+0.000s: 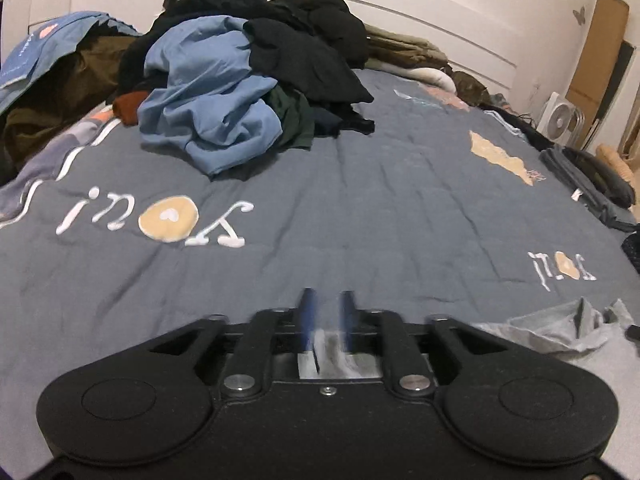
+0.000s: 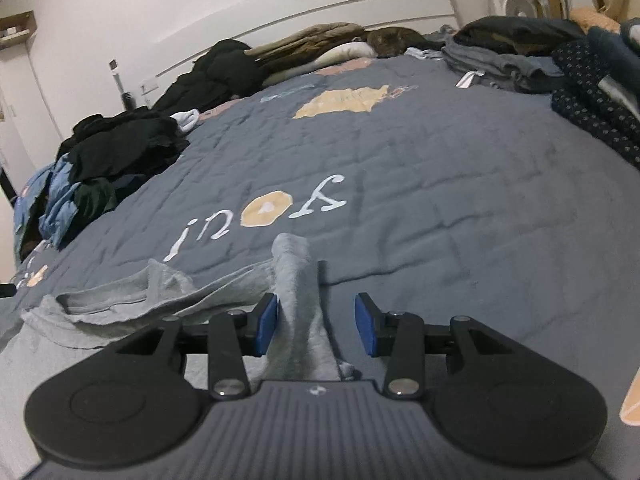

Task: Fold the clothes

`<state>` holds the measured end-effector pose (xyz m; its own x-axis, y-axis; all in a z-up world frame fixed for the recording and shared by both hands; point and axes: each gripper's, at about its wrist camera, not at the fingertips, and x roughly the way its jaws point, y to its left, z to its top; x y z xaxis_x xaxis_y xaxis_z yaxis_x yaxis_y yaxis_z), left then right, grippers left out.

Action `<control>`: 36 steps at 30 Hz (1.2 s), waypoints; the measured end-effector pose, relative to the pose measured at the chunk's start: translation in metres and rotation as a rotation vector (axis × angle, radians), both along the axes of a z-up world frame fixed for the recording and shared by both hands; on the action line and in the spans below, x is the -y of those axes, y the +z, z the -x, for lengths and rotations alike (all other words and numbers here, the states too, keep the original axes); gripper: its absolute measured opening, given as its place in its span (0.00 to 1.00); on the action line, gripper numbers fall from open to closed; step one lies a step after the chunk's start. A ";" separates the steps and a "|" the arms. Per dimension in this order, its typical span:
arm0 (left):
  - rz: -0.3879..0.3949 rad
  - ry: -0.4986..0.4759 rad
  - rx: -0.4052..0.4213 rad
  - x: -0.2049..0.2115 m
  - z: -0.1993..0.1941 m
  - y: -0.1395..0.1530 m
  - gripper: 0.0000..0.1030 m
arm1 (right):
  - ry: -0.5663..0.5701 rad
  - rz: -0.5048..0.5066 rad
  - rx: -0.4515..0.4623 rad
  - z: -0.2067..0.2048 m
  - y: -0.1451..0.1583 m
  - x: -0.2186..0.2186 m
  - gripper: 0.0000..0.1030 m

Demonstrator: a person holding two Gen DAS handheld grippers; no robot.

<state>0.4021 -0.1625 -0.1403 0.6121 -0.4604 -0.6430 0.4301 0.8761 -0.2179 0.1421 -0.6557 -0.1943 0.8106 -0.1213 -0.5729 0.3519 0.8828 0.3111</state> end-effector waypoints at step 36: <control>0.088 -0.055 0.087 0.000 -0.003 -0.004 0.05 | -0.003 -0.173 0.188 -0.040 0.021 0.028 0.02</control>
<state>0.4049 -0.1621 -0.1438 0.6364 -0.5471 -0.5438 0.4973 0.8299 -0.2530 0.1816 -0.6838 -0.1735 0.9046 -0.0372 -0.4246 0.2762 0.8099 0.5175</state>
